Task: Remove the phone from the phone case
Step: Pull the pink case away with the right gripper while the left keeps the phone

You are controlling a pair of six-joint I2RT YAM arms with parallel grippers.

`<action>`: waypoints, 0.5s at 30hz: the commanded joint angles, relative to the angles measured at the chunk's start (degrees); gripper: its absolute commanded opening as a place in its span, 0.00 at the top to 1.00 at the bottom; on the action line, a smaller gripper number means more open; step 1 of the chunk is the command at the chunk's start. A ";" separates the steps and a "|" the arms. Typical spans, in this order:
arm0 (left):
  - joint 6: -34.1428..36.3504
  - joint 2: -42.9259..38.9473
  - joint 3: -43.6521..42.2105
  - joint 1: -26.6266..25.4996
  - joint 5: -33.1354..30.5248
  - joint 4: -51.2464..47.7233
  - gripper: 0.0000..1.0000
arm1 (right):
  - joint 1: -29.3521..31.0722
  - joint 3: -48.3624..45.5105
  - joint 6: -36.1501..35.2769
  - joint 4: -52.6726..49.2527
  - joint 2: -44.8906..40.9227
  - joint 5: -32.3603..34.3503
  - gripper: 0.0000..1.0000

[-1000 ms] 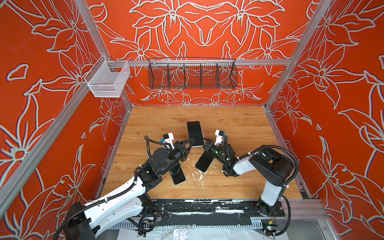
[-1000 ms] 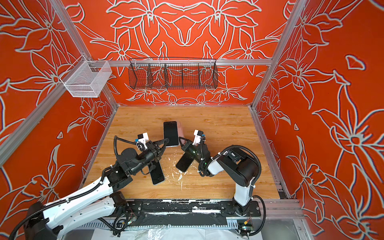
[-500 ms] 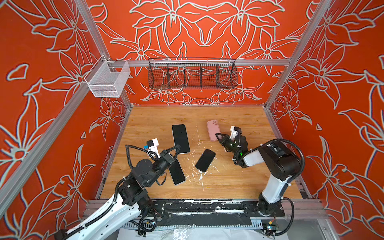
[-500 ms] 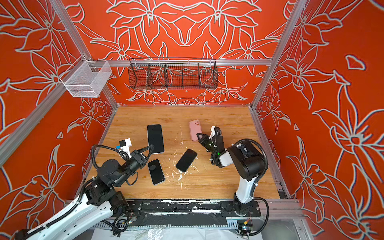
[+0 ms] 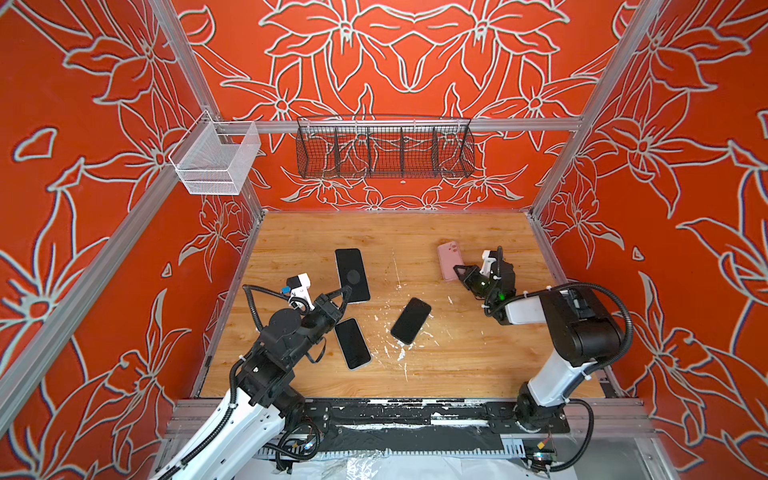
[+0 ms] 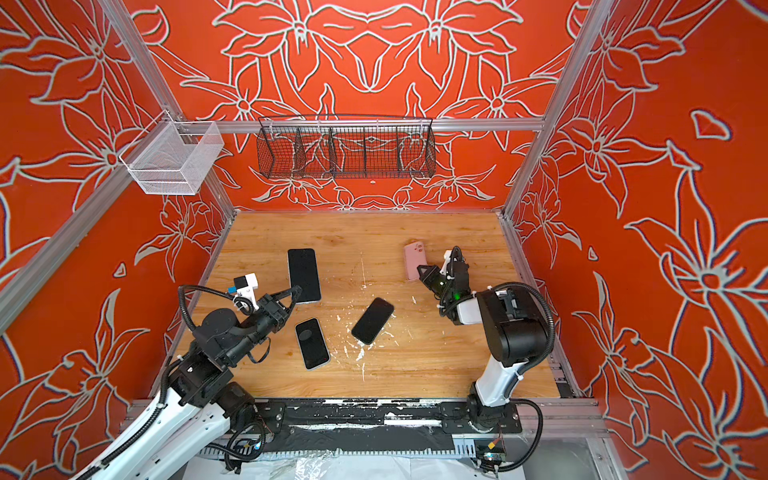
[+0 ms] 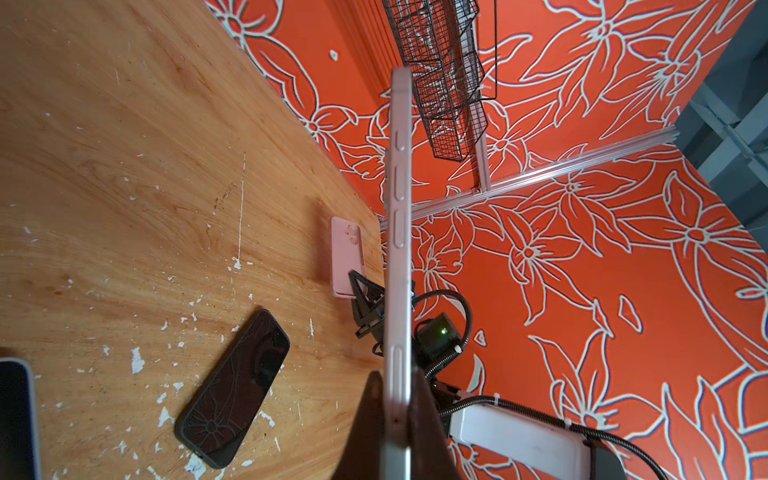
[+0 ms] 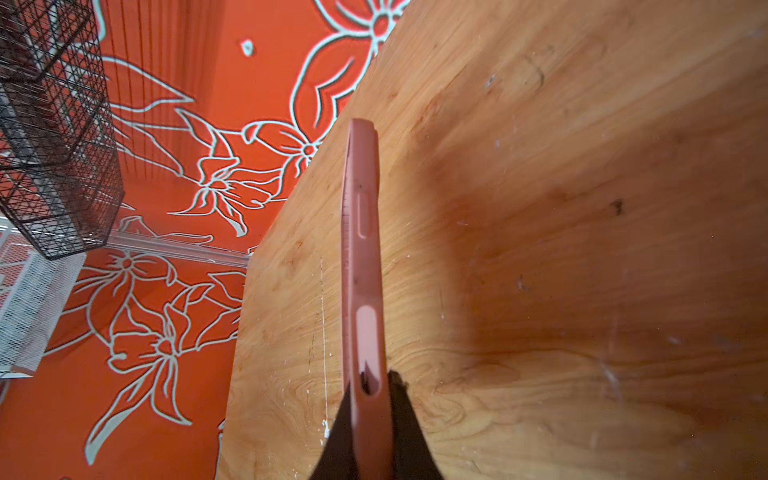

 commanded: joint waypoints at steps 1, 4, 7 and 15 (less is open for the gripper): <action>-0.73 3.15 0.58 1.80 6.22 9.16 1.00 | -2.44 2.74 -5.87 -8.67 -2.77 -2.51 1.00; 0.54 8.25 2.15 3.06 8.39 10.17 1.00 | -4.79 3.25 -7.71 -10.46 -3.48 -3.53 1.00; 0.44 14.01 3.63 4.17 11.04 14.00 1.00 | -6.89 4.72 -10.19 -13.87 -3.67 -4.34 1.00; 4.99 23.56 9.93 4.28 12.09 15.38 1.00 | -9.51 6.75 -14.79 -21.04 -5.68 -3.31 1.00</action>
